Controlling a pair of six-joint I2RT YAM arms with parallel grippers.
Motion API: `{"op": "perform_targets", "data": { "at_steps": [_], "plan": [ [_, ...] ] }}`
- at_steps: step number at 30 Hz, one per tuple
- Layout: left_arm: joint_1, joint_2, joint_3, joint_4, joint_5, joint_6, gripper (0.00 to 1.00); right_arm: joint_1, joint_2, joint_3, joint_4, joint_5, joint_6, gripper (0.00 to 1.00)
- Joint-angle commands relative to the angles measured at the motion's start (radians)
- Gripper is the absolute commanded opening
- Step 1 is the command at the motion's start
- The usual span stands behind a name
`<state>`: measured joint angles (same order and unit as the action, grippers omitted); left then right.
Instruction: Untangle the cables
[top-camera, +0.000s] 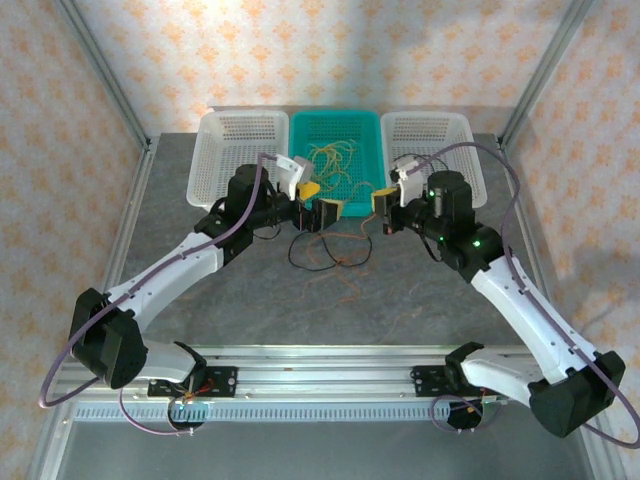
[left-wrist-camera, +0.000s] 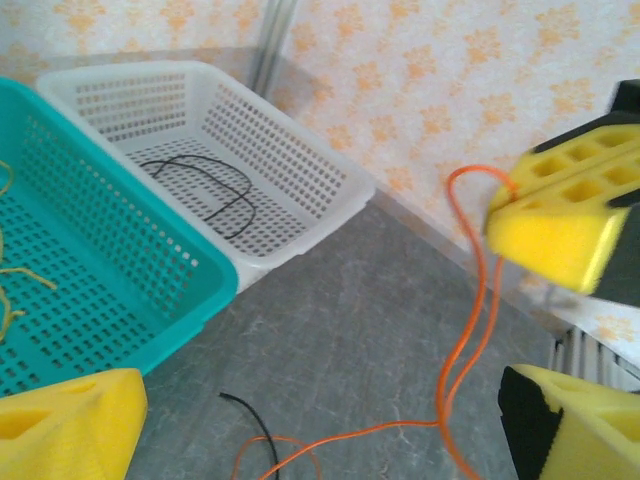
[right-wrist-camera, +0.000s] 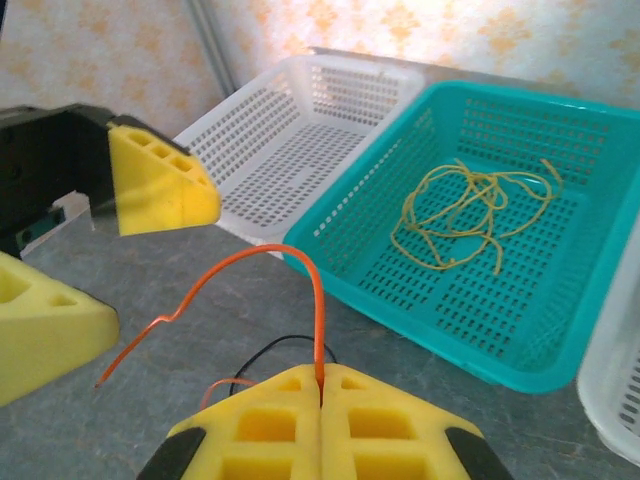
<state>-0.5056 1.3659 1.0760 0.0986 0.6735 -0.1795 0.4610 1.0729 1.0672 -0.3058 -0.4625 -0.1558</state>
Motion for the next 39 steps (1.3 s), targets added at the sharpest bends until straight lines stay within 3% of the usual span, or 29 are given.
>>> {"op": "perform_targets", "data": {
  "at_steps": [1,18,31,35,39],
  "plan": [
    [0.003,0.007,0.058,-0.026,0.116,0.036,0.89,-0.004,0.007,0.031,-0.028,-0.08,-0.058,0.0],
    [-0.001,0.088,0.12,-0.066,0.298,0.051,0.6,-0.002,0.008,0.018,-0.038,-0.208,-0.09,0.0],
    [-0.014,0.074,0.143,-0.085,0.3,0.05,0.03,-0.001,-0.004,0.017,-0.025,-0.185,-0.067,0.0],
    [-0.015,0.044,0.156,-0.086,0.246,0.035,0.0,0.0,-0.001,0.029,0.006,-0.184,-0.046,0.0],
    [-0.014,0.019,0.193,-0.134,0.117,0.034,0.0,-0.001,0.016,0.051,0.044,-0.189,-0.018,0.23]
  ]
}}
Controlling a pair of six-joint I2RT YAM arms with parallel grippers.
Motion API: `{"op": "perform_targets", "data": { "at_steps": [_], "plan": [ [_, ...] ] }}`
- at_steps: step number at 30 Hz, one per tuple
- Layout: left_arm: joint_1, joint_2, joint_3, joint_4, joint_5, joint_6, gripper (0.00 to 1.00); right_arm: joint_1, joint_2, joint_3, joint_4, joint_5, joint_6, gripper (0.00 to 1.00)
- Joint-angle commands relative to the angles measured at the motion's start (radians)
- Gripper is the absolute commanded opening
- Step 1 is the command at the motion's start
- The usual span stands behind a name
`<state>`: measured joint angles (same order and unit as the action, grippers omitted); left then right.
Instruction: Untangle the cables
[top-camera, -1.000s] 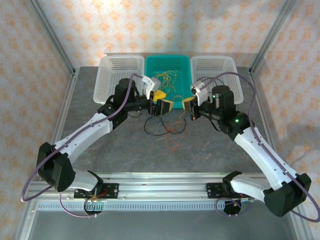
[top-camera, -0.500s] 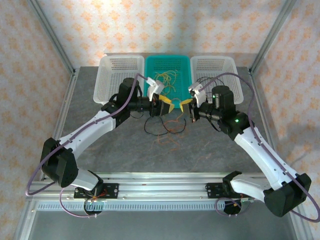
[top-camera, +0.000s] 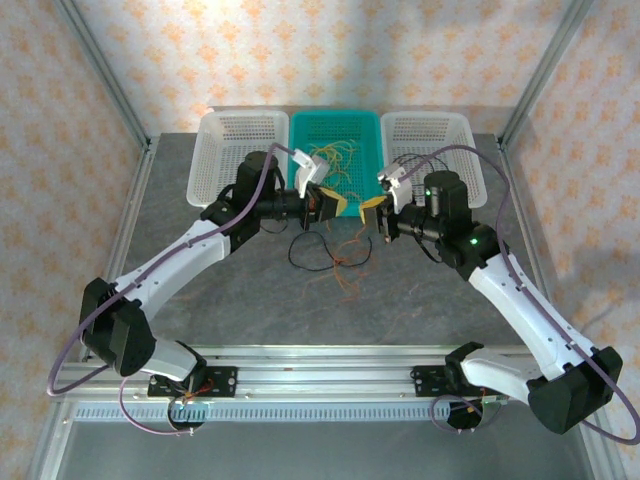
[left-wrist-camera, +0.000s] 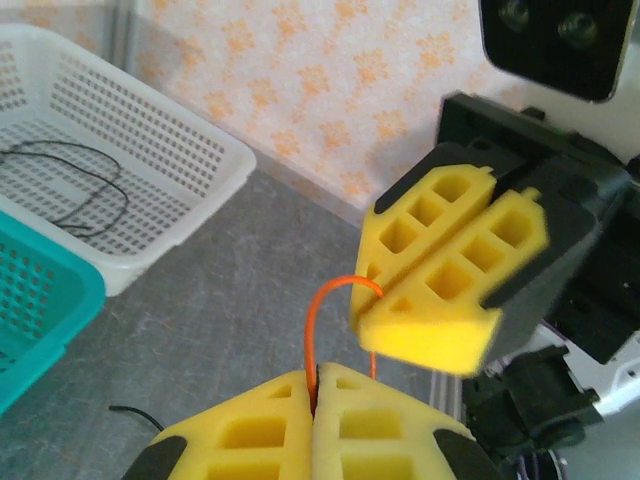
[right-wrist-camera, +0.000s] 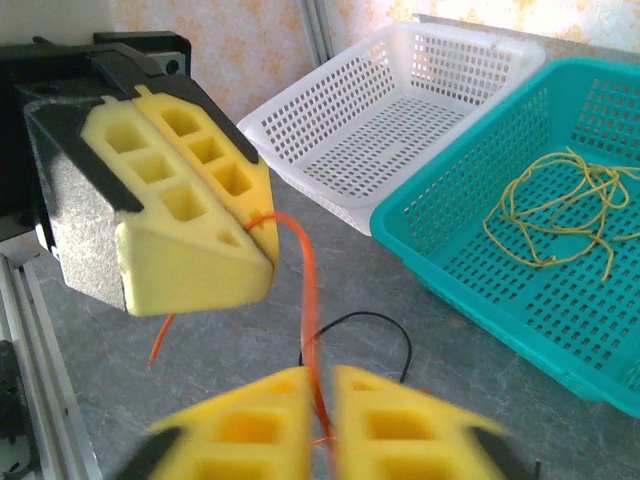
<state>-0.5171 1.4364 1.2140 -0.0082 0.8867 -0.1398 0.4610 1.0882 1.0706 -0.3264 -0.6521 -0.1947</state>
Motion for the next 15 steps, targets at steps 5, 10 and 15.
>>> {"op": "perform_targets", "data": {
  "at_steps": [5,10,15],
  "plan": [
    [0.012,-0.075,0.087,-0.057,-0.215,-0.038,0.0,0.013,0.03,0.067,0.106,0.021,0.047,0.59],
    [0.021,-0.104,0.093,-0.07,-0.355,-0.071,0.0,0.067,0.061,0.083,0.146,0.132,0.066,0.65],
    [0.06,-0.123,0.101,-0.096,-0.524,-0.109,0.0,0.122,0.087,0.081,0.244,0.233,0.125,0.65]
  ]
}}
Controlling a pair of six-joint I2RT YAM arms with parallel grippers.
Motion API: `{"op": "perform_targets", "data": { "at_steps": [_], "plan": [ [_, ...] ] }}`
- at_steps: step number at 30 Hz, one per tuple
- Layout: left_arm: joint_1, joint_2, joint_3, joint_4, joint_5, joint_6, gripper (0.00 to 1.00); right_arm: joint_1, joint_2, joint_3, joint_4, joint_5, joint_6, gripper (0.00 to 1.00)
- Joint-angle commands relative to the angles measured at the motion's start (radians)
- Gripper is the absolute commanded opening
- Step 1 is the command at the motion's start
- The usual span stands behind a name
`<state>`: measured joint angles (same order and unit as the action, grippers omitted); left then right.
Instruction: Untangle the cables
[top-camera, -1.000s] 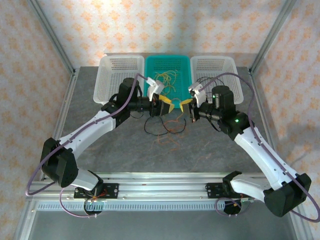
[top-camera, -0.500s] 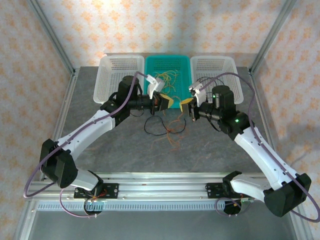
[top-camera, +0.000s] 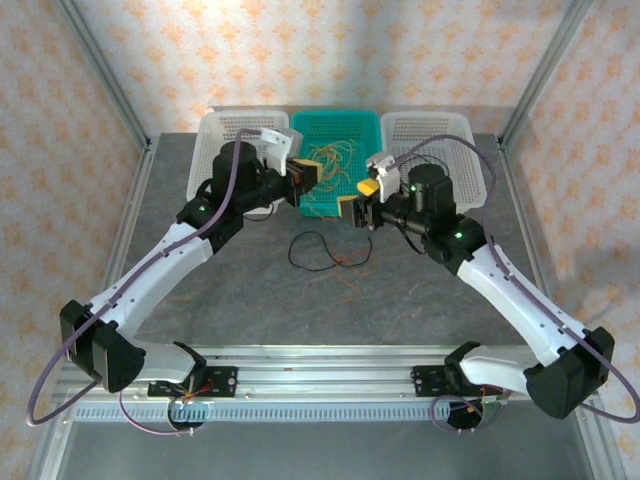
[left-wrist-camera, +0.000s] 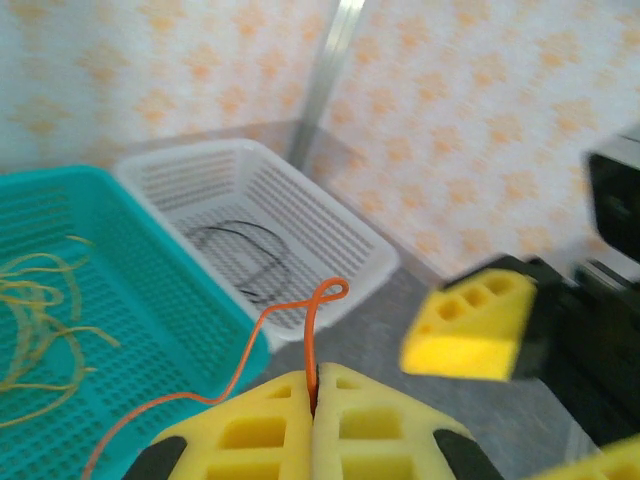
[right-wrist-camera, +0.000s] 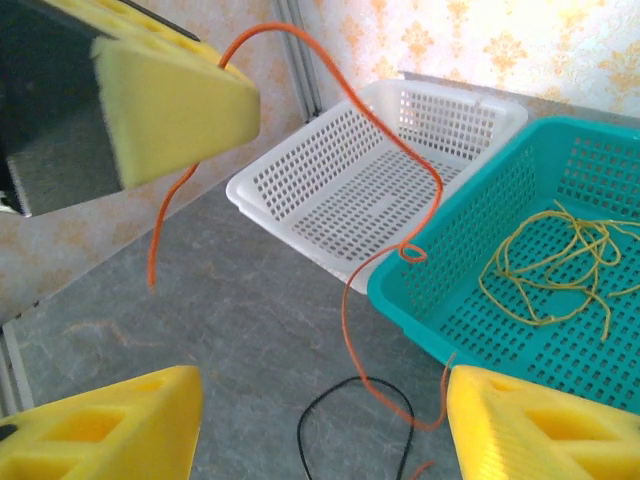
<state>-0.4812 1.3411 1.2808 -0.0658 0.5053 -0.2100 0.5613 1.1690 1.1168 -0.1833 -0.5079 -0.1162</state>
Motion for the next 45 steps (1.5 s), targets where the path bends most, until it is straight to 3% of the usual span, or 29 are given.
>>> {"op": "perform_targets", "data": {
  "at_steps": [1,10,18,25,34,41,45],
  "plan": [
    [0.035,-0.031,0.034,-0.041,-0.175,-0.045,0.0,0.032,0.032,0.038,0.118,0.113,0.059,0.65],
    [0.161,-0.019,0.085,-0.069,-0.389,-0.066,0.0,0.122,0.174,0.123,0.199,0.233,0.117,0.64],
    [0.293,0.081,0.211,-0.069,-0.422,-0.038,0.0,0.166,0.254,0.164,0.197,0.289,0.166,0.65],
    [0.357,0.232,0.373,-0.084,-0.496,-0.014,0.0,0.169,0.249,0.119,0.174,0.343,0.242,0.66],
    [0.422,0.475,0.55,-0.118,-0.445,-0.05,0.0,0.169,0.163,-0.028,0.129,0.426,0.323,0.7],
    [0.427,0.643,0.606,-0.206,-0.441,-0.098,0.0,0.169,0.11,-0.122,0.118,0.62,0.447,0.78],
    [0.428,0.684,0.578,-0.207,-0.429,-0.125,0.0,0.169,0.123,-0.118,0.06,0.647,0.467,0.87]
  ]
}}
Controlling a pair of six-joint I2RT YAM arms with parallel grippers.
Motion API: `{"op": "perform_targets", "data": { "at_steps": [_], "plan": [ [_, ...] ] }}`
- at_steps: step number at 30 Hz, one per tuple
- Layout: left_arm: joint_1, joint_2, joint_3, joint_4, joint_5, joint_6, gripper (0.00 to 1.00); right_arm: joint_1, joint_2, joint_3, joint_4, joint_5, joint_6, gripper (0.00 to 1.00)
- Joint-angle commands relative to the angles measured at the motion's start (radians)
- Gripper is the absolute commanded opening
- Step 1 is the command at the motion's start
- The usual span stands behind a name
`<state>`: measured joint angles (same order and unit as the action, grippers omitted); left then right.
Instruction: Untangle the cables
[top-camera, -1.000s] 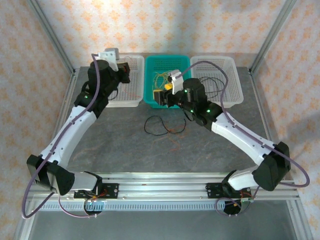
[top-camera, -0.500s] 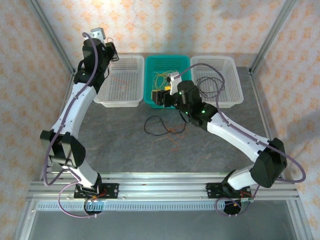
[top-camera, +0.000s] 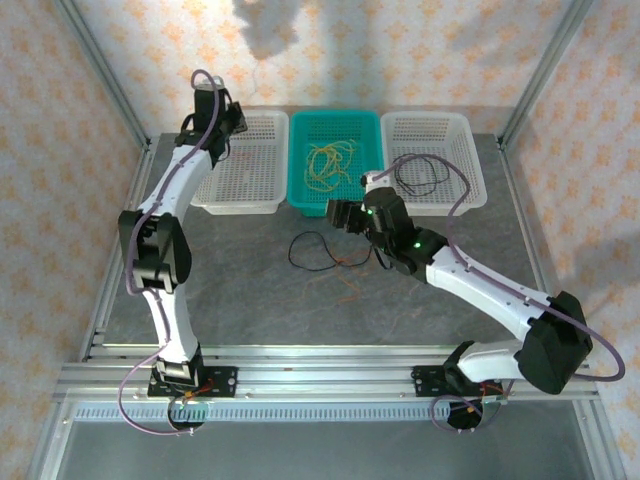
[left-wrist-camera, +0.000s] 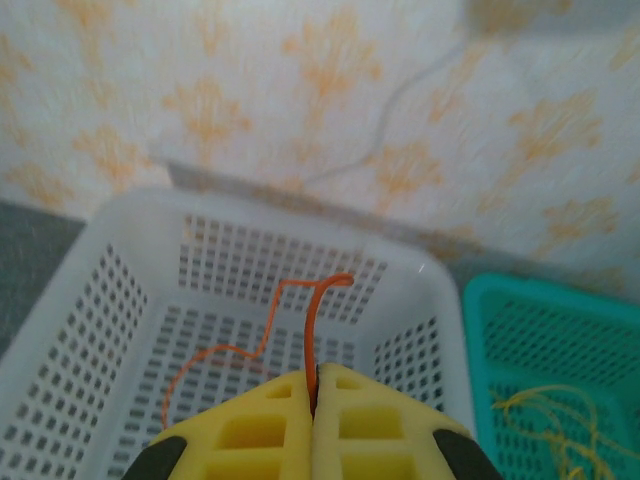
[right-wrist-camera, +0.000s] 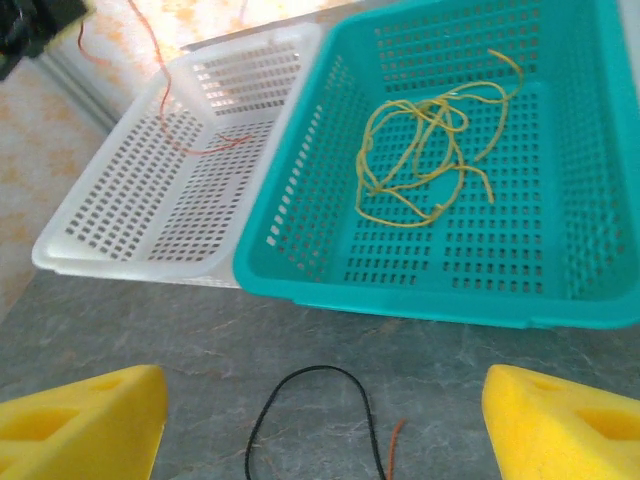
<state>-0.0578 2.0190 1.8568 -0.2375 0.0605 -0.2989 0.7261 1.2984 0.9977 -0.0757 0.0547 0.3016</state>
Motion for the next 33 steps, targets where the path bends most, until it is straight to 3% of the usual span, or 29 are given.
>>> {"op": "perform_targets", "data": {
  "at_steps": [1,2,8,14,19,24,33],
  "plan": [
    [0.004,0.018,-0.002,-0.037,0.023,-0.042,0.0,0.004,-0.005,0.0,-0.056,0.087,0.059,0.92],
    [0.004,0.03,-0.005,-0.042,0.032,-0.046,0.0,0.004,-0.005,-0.004,-0.061,0.092,0.072,0.99],
    [0.004,0.087,-0.03,-0.066,0.074,-0.082,0.01,0.004,-0.015,-0.019,-0.093,0.134,0.189,1.0],
    [0.004,0.051,-0.12,-0.015,0.099,-0.098,0.56,0.003,-0.019,-0.051,-0.04,0.038,0.122,1.0],
    [0.004,0.002,-0.168,-0.004,0.109,-0.085,0.76,-0.009,0.002,-0.037,-0.08,0.023,0.111,1.0],
    [-0.018,-0.084,-0.256,0.039,0.118,-0.073,0.84,-0.037,0.01,-0.042,-0.132,0.034,0.146,1.0],
    [-0.124,-0.348,-0.519,0.192,0.07,-0.075,0.85,-0.125,0.006,-0.051,-0.259,-0.017,0.232,0.87]
  ]
}}
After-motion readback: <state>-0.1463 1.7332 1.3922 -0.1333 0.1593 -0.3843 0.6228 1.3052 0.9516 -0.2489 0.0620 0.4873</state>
